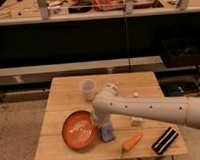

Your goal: Drag the ceramic bowl in a circle

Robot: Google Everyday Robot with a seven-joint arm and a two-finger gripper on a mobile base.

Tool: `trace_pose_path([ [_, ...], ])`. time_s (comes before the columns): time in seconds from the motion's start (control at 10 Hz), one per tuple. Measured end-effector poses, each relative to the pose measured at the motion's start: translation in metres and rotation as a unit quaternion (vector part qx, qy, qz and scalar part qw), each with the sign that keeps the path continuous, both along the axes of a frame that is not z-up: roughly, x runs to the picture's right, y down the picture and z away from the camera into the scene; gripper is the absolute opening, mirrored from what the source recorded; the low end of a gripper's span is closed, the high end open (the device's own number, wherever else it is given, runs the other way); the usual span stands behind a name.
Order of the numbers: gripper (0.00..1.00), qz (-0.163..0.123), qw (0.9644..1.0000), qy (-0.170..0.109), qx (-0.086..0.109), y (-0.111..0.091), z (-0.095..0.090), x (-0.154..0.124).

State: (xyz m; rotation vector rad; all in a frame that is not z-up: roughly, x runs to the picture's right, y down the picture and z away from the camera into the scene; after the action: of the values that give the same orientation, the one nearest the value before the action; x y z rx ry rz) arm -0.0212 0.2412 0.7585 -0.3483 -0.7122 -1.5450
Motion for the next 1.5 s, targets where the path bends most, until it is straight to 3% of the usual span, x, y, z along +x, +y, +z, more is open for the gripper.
trace_pose_path([
  [0.3,0.00,-0.018,0.9996,-0.022,-0.004,0.024,-0.018,-0.016],
  [0.5,0.00,-0.035,0.9986,-0.040,-0.008,0.024,-0.010,-0.041],
  [0.9,0.00,-0.076,0.9936,-0.084,-0.011,-0.001,0.022,-0.096],
  [1.2,0.00,-0.074,0.9915,-0.106,-0.013,-0.027,0.048,-0.113],
  [1.5,0.00,-0.069,0.9916,-0.108,-0.011,-0.054,0.071,-0.119],
])
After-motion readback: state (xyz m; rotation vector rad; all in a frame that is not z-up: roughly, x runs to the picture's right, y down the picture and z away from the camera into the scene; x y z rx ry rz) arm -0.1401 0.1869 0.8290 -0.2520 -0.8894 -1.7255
